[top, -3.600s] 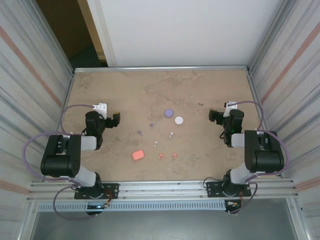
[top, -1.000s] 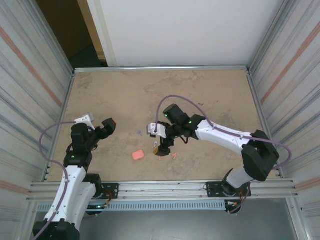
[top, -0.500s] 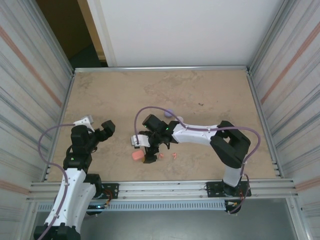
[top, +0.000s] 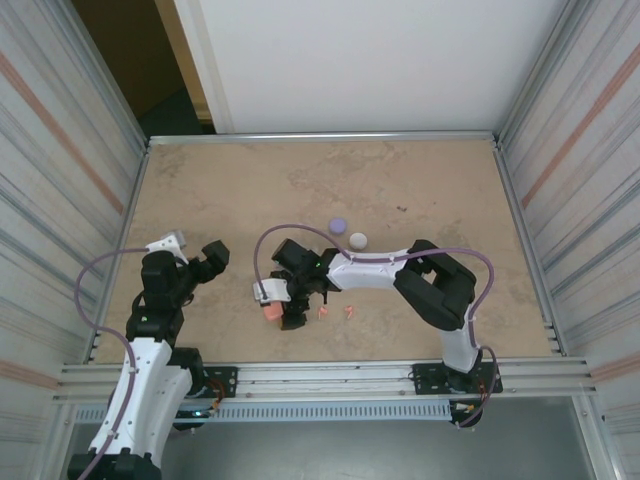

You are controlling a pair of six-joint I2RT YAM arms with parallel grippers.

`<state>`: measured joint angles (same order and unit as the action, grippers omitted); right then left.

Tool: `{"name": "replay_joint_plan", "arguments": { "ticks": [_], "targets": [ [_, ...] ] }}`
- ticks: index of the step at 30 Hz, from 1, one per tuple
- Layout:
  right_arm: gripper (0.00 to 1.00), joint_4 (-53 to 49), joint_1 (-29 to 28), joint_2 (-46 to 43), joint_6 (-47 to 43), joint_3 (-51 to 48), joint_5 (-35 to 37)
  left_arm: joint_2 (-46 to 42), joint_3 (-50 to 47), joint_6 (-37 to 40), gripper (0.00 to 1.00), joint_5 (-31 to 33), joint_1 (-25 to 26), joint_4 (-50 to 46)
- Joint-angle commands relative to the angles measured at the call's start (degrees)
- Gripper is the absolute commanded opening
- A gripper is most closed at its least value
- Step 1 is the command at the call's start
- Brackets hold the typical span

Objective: Insert the wireless bluetooth earbuds into the charging case

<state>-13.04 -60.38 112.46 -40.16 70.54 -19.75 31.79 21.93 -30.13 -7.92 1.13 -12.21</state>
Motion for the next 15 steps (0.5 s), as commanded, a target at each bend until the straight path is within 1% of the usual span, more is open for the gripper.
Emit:
{"name": "replay_joint_plan", "arguments": {
  "ticks": [1, 9, 15],
  "targets": [
    [0.89, -0.73, -0.26, 1.45, -1.15, 1.39, 0.72, -0.59, -0.39, 0.85, 0.99, 0.46, -0.14, -0.27],
    [0.79, -2.73, 0.10, 2.32, -1.17, 1.62, 0.99, -0.59, -0.07, 0.80, 0.99, 0.56, -0.15, -0.38],
    [0.68, -3.37, 0.44, 2.73, -0.62, 1.79, 1.64, -0.59, -0.06, 0.85, 0.99, 0.55, -0.13, -0.66]
  ]
}}
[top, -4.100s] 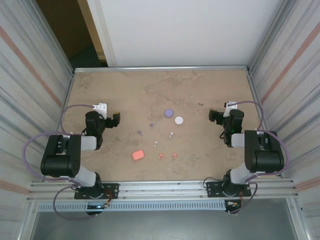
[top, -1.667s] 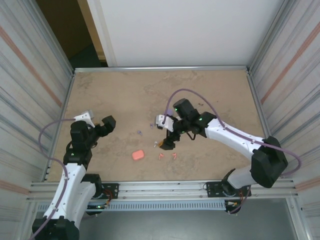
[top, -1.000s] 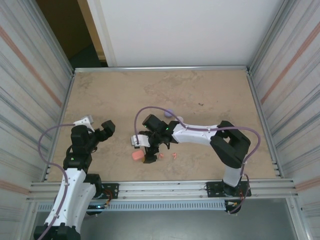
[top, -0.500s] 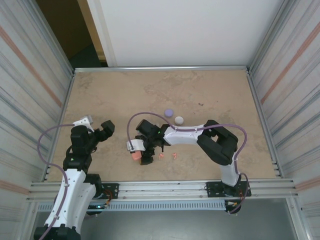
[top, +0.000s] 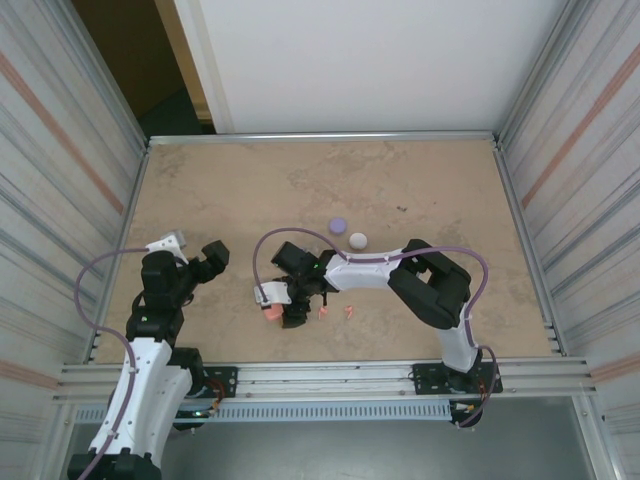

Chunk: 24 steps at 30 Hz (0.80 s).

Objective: Insert the wireless bluetooth earbuds into the charging case

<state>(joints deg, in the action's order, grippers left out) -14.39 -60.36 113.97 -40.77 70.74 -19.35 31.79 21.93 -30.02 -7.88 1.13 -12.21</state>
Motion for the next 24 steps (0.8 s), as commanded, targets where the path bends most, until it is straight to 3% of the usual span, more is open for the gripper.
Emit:
{"name": "replay_joint_plan", "arguments": {
  "ticks": [1, 9, 16, 24],
  "targets": [
    [0.65, -2.04, 0.46, 1.20, 0.10, 1.55, 1.25, -0.59, -0.05, 0.73, 0.99, 0.51, -0.14, -0.73],
    [0.40, -1.13, 1.89, -0.53, 2.27, 1.22, -0.57, -0.54, 0.95, 1.51, 0.99, 0.99, -0.11, -2.27],
    [0.39, 2.45, 3.81, -6.83, 3.27, -1.63, -1.21, -0.66, 2.53, 1.72, 0.99, -1.48, -0.15, -2.82],
    [0.38, 5.75, 8.51, -16.26, 3.68, -6.71, 0.88, 1.02, 6.28, 5.27, 0.98, -13.29, -0.15, -1.11]
  ]
}}
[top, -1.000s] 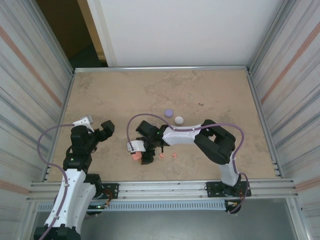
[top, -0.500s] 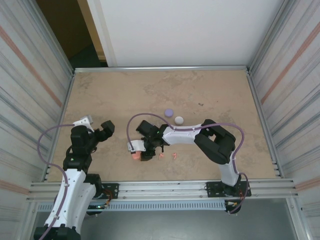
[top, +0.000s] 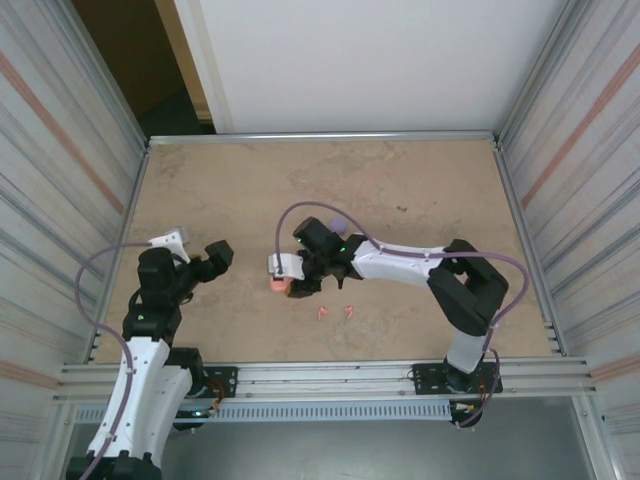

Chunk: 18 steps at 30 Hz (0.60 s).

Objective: Insert the wireless bluetooth earbuds into the charging case

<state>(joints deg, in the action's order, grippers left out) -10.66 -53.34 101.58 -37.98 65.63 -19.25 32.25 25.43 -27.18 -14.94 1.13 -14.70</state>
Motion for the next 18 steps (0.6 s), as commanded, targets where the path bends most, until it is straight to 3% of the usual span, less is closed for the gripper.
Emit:
{"name": "replay_joint_plan", "arguments": {
  "ticks": [1, 10, 18],
  "targets": [
    [0.38, 2.33, 2.04, -4.70, 0.84, -2.25, 1.04, 1.01, 3.13, 2.65, 0.99, -7.69, -0.15, 1.69],
    [0.37, 6.61, 7.31, -12.27, 1.37, -8.16, 2.98, 6.58, 4.73, 2.00, 0.97, -17.06, 1.95, 5.12],
    [0.37, 10.84, 9.96, -18.10, 2.28, -12.66, 4.33, 11.50, 5.28, -0.62, 0.96, -20.33, 11.87, 12.81]
  ]
}}
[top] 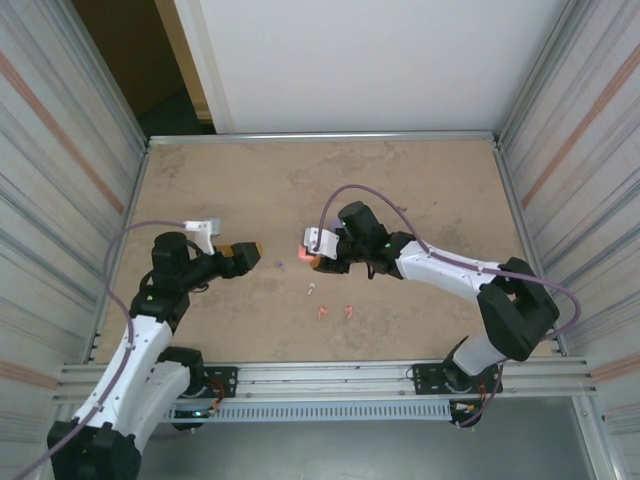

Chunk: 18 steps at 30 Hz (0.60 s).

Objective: Insert the wireless bluetooth earbuds into the charging case

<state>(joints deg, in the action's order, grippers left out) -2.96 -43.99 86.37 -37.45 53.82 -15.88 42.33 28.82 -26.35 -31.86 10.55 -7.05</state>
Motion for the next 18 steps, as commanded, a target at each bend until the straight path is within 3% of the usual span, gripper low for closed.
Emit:
{"name": "replay_joint_plan", "arguments": {
  "ticks": [1, 8, 18],
  "targets": [
    [0.37, 3.68, 0.85, -3.74, 2.00, -1.37, 0.94, 2.46, 2.06, -1.94, 0.96, -3.80, 3.67, 6.54],
    [0.37, 7.56, 1.09, -8.16, 3.39, -4.55, 1.73, 9.41, 4.61, -3.68, 0.94, -2.73, 12.28, 12.12],
    [0.37, 10.93, 1.13, -13.23, 4.31, -7.40, 2.35, 17.82, 6.19, -9.18, 0.84, -4.00, 16.15, 20.93]
  ]
}}
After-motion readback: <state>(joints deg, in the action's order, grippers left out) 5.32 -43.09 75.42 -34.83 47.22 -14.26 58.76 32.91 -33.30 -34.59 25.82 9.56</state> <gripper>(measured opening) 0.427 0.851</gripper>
